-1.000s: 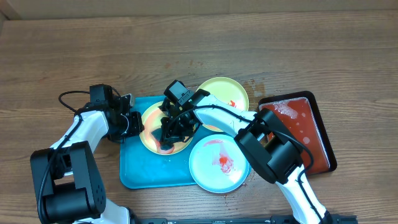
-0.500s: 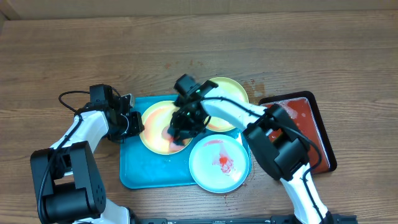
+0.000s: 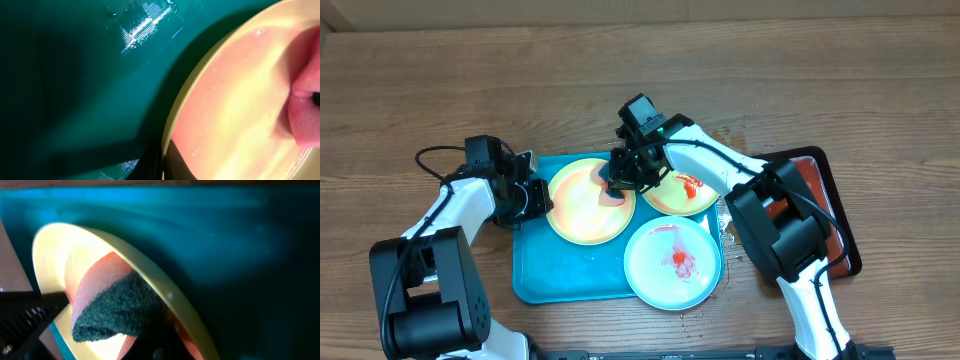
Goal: Clean dirty plates on tray and stack at the side
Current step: 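Scrub the left yellow plate with the sponge in the right gripper, then move the right gripper with sponge back over the black water tray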
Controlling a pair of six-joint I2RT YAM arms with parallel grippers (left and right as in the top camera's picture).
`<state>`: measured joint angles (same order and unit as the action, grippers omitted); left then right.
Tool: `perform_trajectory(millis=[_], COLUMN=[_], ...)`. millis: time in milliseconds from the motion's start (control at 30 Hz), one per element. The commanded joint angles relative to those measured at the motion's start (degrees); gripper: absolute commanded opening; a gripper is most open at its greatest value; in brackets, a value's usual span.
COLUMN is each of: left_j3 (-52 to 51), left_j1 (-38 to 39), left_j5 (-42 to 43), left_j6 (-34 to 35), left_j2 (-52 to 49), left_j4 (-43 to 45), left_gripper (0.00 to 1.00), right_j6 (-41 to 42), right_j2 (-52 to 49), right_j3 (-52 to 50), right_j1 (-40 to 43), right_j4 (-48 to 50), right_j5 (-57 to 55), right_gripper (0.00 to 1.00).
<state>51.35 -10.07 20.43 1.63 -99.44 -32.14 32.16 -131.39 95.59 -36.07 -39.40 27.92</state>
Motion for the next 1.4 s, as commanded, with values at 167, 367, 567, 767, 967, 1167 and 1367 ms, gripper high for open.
perform_trajectory(millis=[167, 367, 567, 767, 967, 1167, 1367], left_j3=[-2.08, -2.08, -2.08, -2.08, -2.08, -1.70, 2.49], left_j1=[-0.28, -0.28, -0.28, -0.28, -0.28, -0.28, -0.28], left_j5=[-5.62, -5.60, -5.60, -5.60, -5.53, -5.55, -5.62], left_j6=[0.74, 0.74, 0.76, 0.76, 1.27, 1.68, 1.86], left_j2=[-2.36, -2.36, -2.36, -2.36, -2.36, -2.34, -1.14], left_j4=[-0.85, -1.01, -1.01, -1.03, -0.79, -0.70, -4.81], left_gripper=[0.04, 0.04, 0.04, 0.04, 0.05, 0.05, 0.04], right_j6=[-3.37, -8.63, -20.35, -22.23, -22.14, -21.42, -15.54], right_j2=[-5.25, -5.25, -5.22, -5.22, -5.22, -4.31, -2.91], right_j3=[-3.26, -3.23, 0.20, 13.27, 27.45, 38.77, 44.76], right_j1=[-4.79, -6.62, -6.21, -6.19, -5.68, -5.42, -4.55], right_j4=[5.40, 5.95, 2.40, -13.18, -25.42, -34.71, -44.81], right_j5=[-11.04, -6.08, 0.66, -12.48, -14.43, -20.00, -30.40], right_gripper=[0.04, 0.04, 0.04, 0.04, 0.04, 0.04, 0.04])
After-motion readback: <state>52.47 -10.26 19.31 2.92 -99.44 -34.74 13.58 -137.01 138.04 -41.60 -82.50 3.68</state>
